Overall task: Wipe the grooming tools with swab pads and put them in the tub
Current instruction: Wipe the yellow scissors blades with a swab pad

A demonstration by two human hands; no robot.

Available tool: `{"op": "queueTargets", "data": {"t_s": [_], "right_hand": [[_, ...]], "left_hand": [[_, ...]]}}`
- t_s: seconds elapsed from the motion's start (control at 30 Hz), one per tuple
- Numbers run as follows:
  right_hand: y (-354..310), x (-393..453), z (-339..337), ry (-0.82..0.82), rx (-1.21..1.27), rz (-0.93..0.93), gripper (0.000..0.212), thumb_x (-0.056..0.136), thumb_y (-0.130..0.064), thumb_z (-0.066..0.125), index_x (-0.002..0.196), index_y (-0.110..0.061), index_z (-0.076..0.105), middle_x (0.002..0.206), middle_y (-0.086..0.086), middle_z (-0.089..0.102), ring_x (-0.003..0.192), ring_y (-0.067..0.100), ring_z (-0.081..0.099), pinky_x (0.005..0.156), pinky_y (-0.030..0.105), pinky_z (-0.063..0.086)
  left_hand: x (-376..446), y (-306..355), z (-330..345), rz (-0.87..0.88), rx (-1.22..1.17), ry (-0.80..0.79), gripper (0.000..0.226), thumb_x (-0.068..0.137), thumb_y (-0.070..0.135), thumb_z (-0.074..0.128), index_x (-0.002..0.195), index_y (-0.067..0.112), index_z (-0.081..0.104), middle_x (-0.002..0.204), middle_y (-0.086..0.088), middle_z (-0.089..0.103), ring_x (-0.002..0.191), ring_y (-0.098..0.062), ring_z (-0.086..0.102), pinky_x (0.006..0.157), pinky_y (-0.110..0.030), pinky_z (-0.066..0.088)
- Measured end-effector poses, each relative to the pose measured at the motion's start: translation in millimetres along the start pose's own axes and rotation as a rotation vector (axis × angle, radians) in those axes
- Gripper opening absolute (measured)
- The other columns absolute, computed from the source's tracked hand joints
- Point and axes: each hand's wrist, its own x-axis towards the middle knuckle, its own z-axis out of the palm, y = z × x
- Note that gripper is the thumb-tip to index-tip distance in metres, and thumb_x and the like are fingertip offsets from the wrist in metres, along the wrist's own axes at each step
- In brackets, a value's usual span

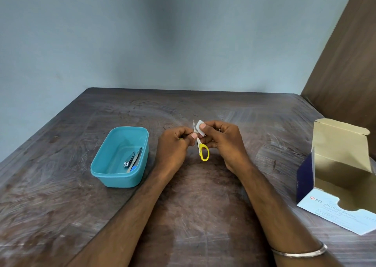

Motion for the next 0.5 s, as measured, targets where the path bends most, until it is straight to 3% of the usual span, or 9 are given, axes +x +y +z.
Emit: {"op": "queueTargets", "data": {"t_s": [0.2, 0.3, 0.5], "right_hand": [[-2.1, 0.1, -0.3, 0.023, 0.012, 0.027, 0.015, 0.094, -0.017, 0.067, 0.084, -0.010, 0.074, 0.071, 0.009, 0.073, 0.061, 0.018, 0.068, 0.063, 0.036, 0.060], [-3.6, 0.8, -1.2, 0.066, 0.078, 0.080, 0.015, 0.092, -0.013, 0.069, 0.080, -0.005, 0.072, 0.068, 0.009, 0.071, 0.055, 0.017, 0.067, 0.054, 0.030, 0.057], [-3.4, 1.7, -3.8, 0.052, 0.175, 0.168, 0.016, 0.092, -0.012, 0.067, 0.088, 0.003, 0.070, 0.070, 0.013, 0.071, 0.055, 0.022, 0.069, 0.053, 0.032, 0.060]], "left_hand": [[-1.0, 2.1, -1.3, -0.025, -0.055, -0.019, 0.014, 0.092, 0.017, 0.065, 0.085, 0.020, 0.076, 0.065, 0.009, 0.066, 0.050, 0.004, 0.052, 0.055, -0.016, 0.038], [-2.1, 1.8, -0.6, -0.008, -0.064, 0.005, 0.018, 0.085, 0.011, 0.069, 0.099, 0.021, 0.075, 0.072, 0.007, 0.068, 0.055, 0.000, 0.056, 0.052, -0.022, 0.043], [-3.4, -4.2, -0.6, 0.408, 0.391, 0.095, 0.035, 0.083, 0.012, 0.074, 0.117, 0.020, 0.067, 0.086, 0.006, 0.071, 0.077, -0.011, 0.064, 0.068, -0.025, 0.049]]}}
